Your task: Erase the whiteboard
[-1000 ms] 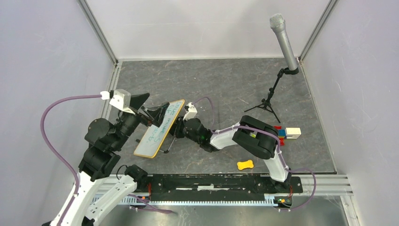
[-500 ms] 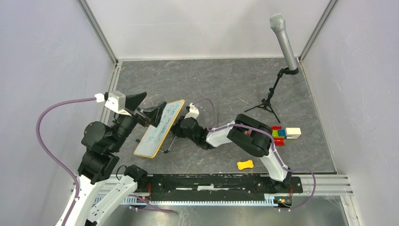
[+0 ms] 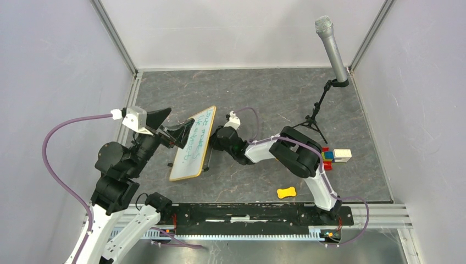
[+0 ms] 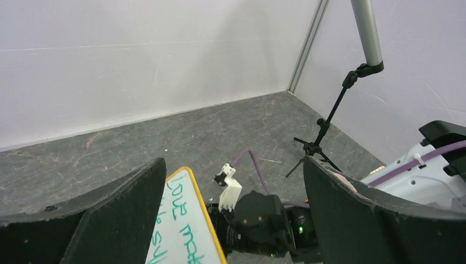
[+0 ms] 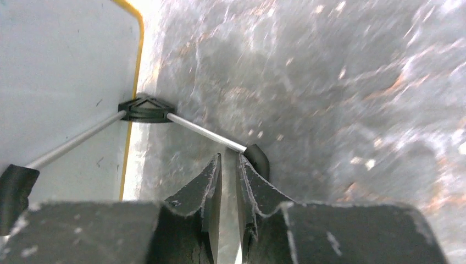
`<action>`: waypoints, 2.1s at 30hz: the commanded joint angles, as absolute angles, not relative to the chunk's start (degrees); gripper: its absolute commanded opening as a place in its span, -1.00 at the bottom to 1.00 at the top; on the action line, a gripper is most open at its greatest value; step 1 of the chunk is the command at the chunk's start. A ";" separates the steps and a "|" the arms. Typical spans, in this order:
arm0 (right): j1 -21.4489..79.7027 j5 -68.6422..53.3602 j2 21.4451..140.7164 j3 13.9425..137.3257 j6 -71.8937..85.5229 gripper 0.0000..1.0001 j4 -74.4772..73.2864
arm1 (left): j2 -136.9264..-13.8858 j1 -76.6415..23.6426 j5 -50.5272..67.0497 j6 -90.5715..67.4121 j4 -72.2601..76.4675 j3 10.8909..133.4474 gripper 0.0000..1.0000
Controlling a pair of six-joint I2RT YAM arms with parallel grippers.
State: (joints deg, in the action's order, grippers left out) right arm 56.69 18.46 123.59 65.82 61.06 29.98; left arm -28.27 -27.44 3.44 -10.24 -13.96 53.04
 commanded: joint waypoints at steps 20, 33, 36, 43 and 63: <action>41.04 -9.19 102.43 50.74 30.38 0.08 21.71 | -30.64 -27.16 2.34 -11.51 -11.51 52.08 0.99; 47.42 -1.49 98.83 42.48 36.19 0.35 19.62 | -30.55 -27.22 0.20 -11.60 -11.77 51.87 0.99; 47.37 -5.02 98.65 40.39 37.61 0.06 26.31 | -30.59 -27.20 0.22 -11.51 -11.96 51.97 0.99; 48.45 -6.71 97.52 41.68 39.05 -0.32 29.50 | -31.30 -27.16 0.22 -11.57 -11.93 51.81 0.99; 49.70 -5.49 108.32 53.10 44.93 -0.77 18.28 | -31.38 -27.16 -1.19 -11.60 -12.04 51.86 0.99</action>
